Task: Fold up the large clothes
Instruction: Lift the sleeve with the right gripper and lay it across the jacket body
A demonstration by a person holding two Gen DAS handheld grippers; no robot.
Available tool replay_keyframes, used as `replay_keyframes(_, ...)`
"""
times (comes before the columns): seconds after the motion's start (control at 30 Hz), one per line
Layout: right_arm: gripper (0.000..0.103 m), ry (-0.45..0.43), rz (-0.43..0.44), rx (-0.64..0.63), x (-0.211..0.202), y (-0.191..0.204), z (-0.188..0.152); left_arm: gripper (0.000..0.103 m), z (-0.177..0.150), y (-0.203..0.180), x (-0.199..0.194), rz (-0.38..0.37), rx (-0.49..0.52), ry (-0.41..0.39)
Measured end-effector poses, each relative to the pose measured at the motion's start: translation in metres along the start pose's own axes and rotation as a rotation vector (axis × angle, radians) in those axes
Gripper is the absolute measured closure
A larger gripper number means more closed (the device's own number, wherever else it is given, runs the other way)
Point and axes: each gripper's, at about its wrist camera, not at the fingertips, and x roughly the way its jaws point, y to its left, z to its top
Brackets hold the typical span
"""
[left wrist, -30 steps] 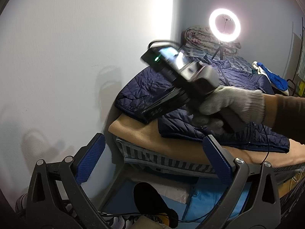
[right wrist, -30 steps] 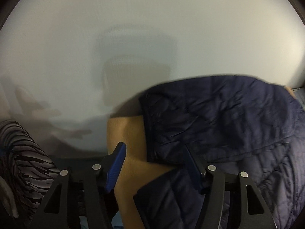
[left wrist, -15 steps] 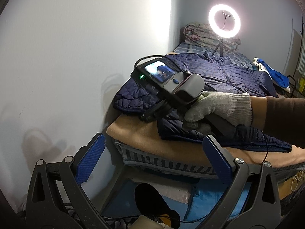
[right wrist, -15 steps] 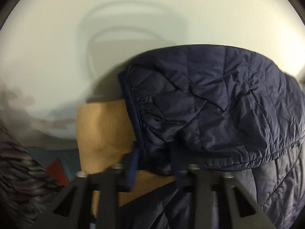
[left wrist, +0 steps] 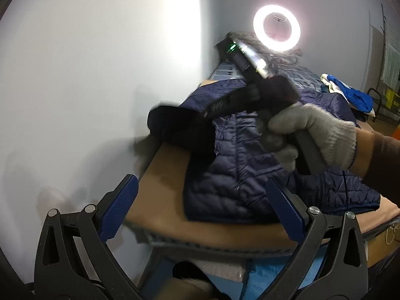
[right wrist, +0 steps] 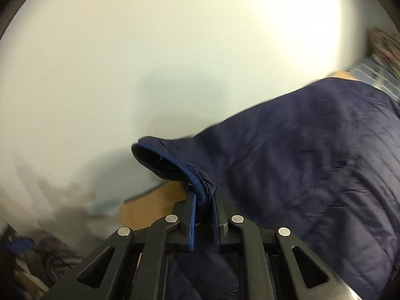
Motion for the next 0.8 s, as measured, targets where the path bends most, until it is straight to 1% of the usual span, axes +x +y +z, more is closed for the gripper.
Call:
replay_keyframes(0.17,0.094,-0.123,-0.036,0.187,-0.075,-0.062,-0.004,0.0,0.044,-0.029,0.024,-0.059,0.061,0.005)
replay_keyframes(0.2,0.094,-0.139,-0.045,0.217,-0.087,-0.074,0.001,0.0,0.054,-0.035,0.03,-0.073,0.071,0.008)
replay_keyframes(0.23,0.094,-0.168,-0.058,0.273,-0.104,-0.092,-0.003,0.0,0.061,-0.04,0.035,-0.083,0.079,0.011)
replay_keyframes(0.27,0.094,-0.185,-0.069,0.306,-0.115,-0.104,-0.002,0.0,0.072,-0.049,0.042,-0.113,0.101,0.016)
replay_keyframes(0.3,0.094,-0.205,-0.086,0.344,-0.128,-0.119,-0.006,0.0,0.082,-0.059,0.049,-0.123,0.126,0.018)
replay_keyframes(0.4,0.095,-0.231,-0.156,0.403,-0.16,-0.155,-0.003,0.0,0.1,-0.081,0.064,-0.124,0.168,0.014)
replay_keyframes(0.43,0.095,-0.233,-0.183,0.424,-0.168,-0.167,-0.01,0.0,0.101,-0.085,0.066,-0.129,0.167,0.019)
replay_keyframes(0.47,0.095,-0.234,-0.206,0.44,-0.178,-0.177,-0.016,0.0,0.104,-0.089,0.071,-0.152,0.154,0.036)
replay_keyframes(0.5,0.096,-0.233,-0.23,0.455,-0.182,-0.191,-0.015,0.0,0.106,-0.091,0.074,-0.178,0.134,0.049)
replay_keyframes(0.53,0.096,-0.231,-0.252,0.466,-0.181,-0.199,-0.014,0.0,0.106,-0.091,0.077,-0.186,0.123,0.053)
replay_keyframes(0.63,0.097,-0.221,-0.328,0.488,-0.181,-0.235,-0.016,0.0,0.102,-0.089,0.093,-0.173,0.093,0.069)
replay_keyframes(0.67,0.098,-0.219,-0.35,0.498,-0.185,-0.244,-0.019,0.0,0.1,-0.088,0.101,-0.179,0.081,0.101)
replay_keyframes(0.7,0.098,-0.216,-0.37,0.506,-0.181,-0.267,-0.024,0.0,0.099,-0.087,0.106,-0.197,0.069,0.126)
replay_keyframes(0.73,0.099,-0.214,-0.392,0.512,-0.177,-0.285,-0.029,0.0,0.099,-0.089,0.11,-0.2,0.068,0.134)
replay_keyframes(0.8,0.103,-0.211,-0.441,0.522,-0.171,-0.309,-0.038,0.0,0.101,-0.093,0.115,-0.183,0.089,0.128)
